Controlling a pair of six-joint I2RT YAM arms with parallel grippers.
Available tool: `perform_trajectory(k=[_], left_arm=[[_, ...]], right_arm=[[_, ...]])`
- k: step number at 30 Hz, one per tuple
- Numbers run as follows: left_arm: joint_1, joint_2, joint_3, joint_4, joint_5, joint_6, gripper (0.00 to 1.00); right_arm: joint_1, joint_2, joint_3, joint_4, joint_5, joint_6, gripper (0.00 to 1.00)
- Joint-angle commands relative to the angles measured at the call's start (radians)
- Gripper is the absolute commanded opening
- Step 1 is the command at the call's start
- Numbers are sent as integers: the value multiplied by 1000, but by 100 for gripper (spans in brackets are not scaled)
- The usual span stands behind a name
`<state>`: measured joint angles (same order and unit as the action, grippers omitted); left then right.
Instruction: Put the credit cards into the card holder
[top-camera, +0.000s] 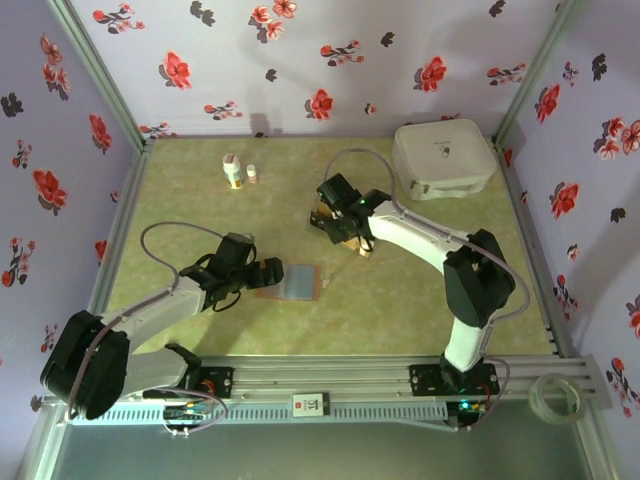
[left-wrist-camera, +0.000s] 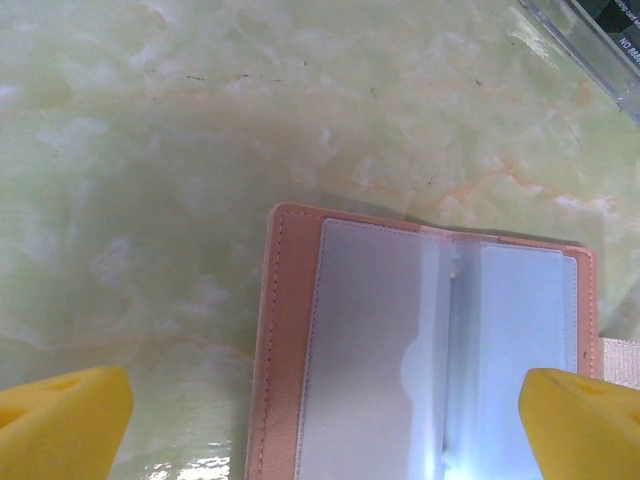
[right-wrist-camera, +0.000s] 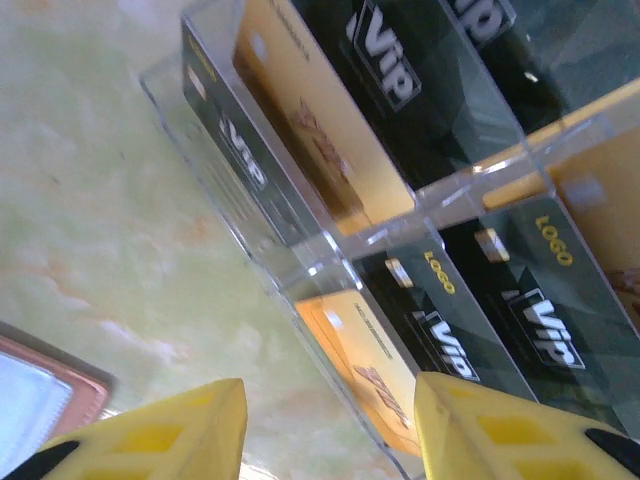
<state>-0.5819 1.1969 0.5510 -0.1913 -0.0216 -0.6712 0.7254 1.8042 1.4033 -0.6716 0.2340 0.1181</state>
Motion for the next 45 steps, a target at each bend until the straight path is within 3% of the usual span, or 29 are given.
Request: perform_trajectory(k=[1, 11, 25, 36, 45], left_arm=[[13, 1, 26, -7, 15, 5, 100], [26, 21, 16, 12, 36, 10, 100], [45, 44, -3, 38, 53, 8, 100], [47, 56, -5, 43, 56, 0, 100], [47, 57, -5, 44, 56, -6, 100]], right_arm=[[-1, 26, 19, -88, 62, -85, 47], [-4, 78, 4, -77, 155, -113, 43], [-12, 111, -44, -42, 123, -97, 39], [-15, 101, -59, -28, 90, -103, 26], [-26, 102, -52, -25, 88, -112, 36]])
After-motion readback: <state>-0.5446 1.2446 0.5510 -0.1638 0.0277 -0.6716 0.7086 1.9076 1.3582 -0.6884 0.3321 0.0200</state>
